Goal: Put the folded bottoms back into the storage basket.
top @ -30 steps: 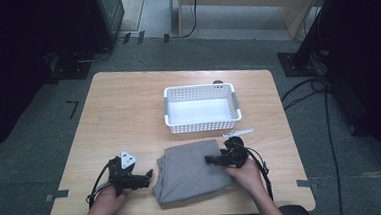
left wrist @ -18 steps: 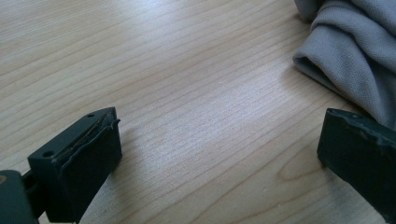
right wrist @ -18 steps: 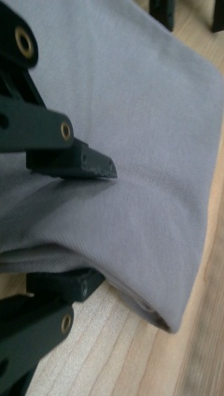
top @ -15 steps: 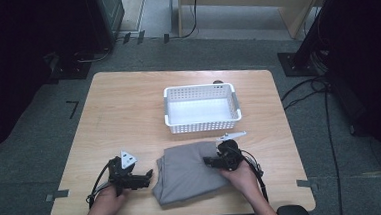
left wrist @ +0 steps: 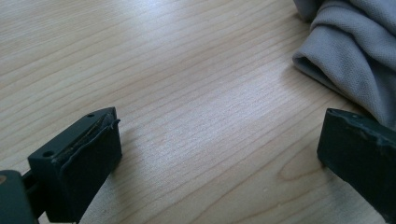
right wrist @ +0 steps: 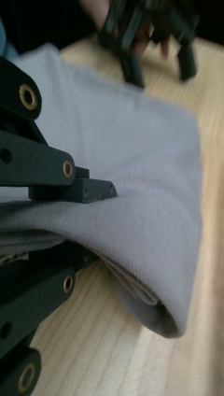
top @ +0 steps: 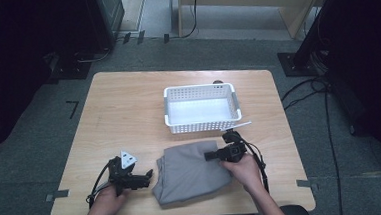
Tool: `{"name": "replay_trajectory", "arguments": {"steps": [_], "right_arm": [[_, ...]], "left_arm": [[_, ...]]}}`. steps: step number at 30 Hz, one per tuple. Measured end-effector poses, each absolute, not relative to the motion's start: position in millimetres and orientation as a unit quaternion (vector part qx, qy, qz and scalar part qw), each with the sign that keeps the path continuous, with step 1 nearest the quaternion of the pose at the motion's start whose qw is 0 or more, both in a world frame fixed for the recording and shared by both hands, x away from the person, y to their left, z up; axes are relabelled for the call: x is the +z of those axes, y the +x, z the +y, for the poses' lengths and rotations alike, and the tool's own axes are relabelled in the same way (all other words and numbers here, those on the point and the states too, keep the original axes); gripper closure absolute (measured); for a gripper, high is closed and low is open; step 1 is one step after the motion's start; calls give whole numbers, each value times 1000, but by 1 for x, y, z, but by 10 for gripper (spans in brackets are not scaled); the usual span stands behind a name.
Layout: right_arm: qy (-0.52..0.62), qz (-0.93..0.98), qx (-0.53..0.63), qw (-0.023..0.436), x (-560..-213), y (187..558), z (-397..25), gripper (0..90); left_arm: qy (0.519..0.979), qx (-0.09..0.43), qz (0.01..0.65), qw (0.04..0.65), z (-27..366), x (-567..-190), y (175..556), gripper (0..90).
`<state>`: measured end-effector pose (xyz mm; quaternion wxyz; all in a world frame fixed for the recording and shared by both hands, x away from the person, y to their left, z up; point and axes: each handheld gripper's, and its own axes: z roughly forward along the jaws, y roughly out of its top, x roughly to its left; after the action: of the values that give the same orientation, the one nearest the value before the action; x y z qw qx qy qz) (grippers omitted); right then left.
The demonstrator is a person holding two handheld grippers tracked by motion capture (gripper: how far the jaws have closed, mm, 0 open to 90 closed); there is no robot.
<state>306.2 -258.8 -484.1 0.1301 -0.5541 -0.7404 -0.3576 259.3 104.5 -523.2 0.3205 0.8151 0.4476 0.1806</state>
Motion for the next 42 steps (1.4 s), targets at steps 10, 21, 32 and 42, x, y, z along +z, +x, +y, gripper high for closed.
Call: {"name": "replay_trajectory", "arguments": {"steps": [10,21,32,42], "right_arm": [[-539,-750,-361,129,-441,310,-256,763],[-530,-767,-347,105,-393,318,-258,762],[-524,-776,-341,87,-353,328,-263,761],[-522,-778,-342,72,-315,349,-264,760]], "left_arm": [[815,180,448,321,104,-523,259,0],[814,181,448,321,104,-523,259,0],[815,181,447,320,105,-523,259,0],[815,180,447,321,105,-523,259,0]]}}
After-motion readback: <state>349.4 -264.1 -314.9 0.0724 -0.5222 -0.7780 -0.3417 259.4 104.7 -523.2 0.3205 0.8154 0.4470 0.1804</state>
